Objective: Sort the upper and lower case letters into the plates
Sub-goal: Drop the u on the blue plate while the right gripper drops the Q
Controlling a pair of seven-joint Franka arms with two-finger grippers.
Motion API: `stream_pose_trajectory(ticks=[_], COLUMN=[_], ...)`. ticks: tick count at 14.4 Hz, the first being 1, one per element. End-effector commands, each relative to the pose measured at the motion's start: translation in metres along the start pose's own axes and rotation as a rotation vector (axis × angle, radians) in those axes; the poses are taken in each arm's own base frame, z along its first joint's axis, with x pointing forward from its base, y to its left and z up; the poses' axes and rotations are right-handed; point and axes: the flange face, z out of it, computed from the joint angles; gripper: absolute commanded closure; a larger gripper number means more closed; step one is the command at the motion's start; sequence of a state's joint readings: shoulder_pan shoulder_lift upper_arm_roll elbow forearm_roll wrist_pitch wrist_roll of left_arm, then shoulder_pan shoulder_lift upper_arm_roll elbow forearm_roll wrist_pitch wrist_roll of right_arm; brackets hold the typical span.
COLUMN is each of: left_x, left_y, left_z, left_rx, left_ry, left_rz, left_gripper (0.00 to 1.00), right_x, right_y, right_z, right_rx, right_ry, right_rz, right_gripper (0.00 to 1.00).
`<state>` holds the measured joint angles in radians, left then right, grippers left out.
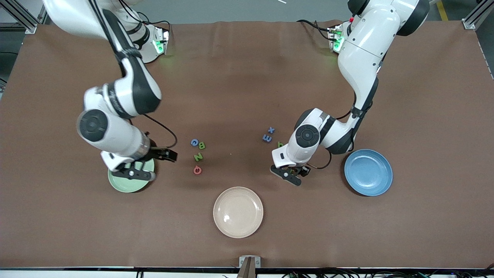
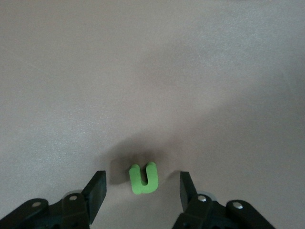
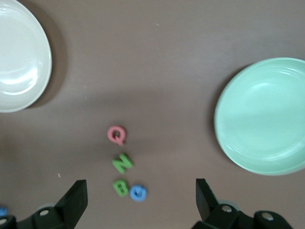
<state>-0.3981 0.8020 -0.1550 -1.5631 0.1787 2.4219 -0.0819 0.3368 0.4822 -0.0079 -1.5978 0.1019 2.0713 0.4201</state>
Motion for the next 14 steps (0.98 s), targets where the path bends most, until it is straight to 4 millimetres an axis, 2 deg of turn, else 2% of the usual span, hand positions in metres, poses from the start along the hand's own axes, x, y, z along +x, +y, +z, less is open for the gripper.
stream_pose_trajectory(ticks=[1,4,6,8,10,11,12,13,14], left_x=[0.002,0.001,0.001,0.002,0.001,0.000,-0.003,-0.004,-0.010], left_y=[-0.001,-0.001,-0.004,-0.008,-0.040,-0.061,-0.067,-0.077,-0.103], left_z=[0.003,0.007,0.005,0.000,-0.010,-0.024,-0.032,-0.049,-0.061], left_rx=[0.011,0.011,0.013,0.015,0.024,0.031,0.036,0.046,0.053], left_ry=[0.015,0.009,0.011,0.015,0.014,0.000,-0.028,-0.044,-0.075], left_rz=[0.004,0.006,0.003,0.002,-0.023,-0.028,-0.015,-0.014,-0.045], left_gripper=[0.35,0.53,0.73,0.92,0.96,0.96,0.96,0.96,0.96], right_x=[0.005,0.002,-0.003,-0.005,-0.006,-0.006,-0.006,-0.008,-0.009], right_y=[-0.016,-0.029,-0.043,-0.046,-0.046,-0.045,-0.047,-0.049,-0.051], right_z=[0.045,0.092,0.115,0.131,0.142,0.146,0.149,0.158,0.164], right_rx=[0.006,-0.005,-0.010,-0.014,-0.020,-0.021,-0.018,-0.019,-0.018], right_ry=[0.011,0.007,0.024,0.030,0.024,0.023,0.030,0.032,0.035], right_rz=[0.015,0.041,0.068,0.071,0.072,0.072,0.071,0.077,0.080], right_gripper=[0.00,0.00,0.00,0.01,0.01,0.02,0.03,0.03,0.03])
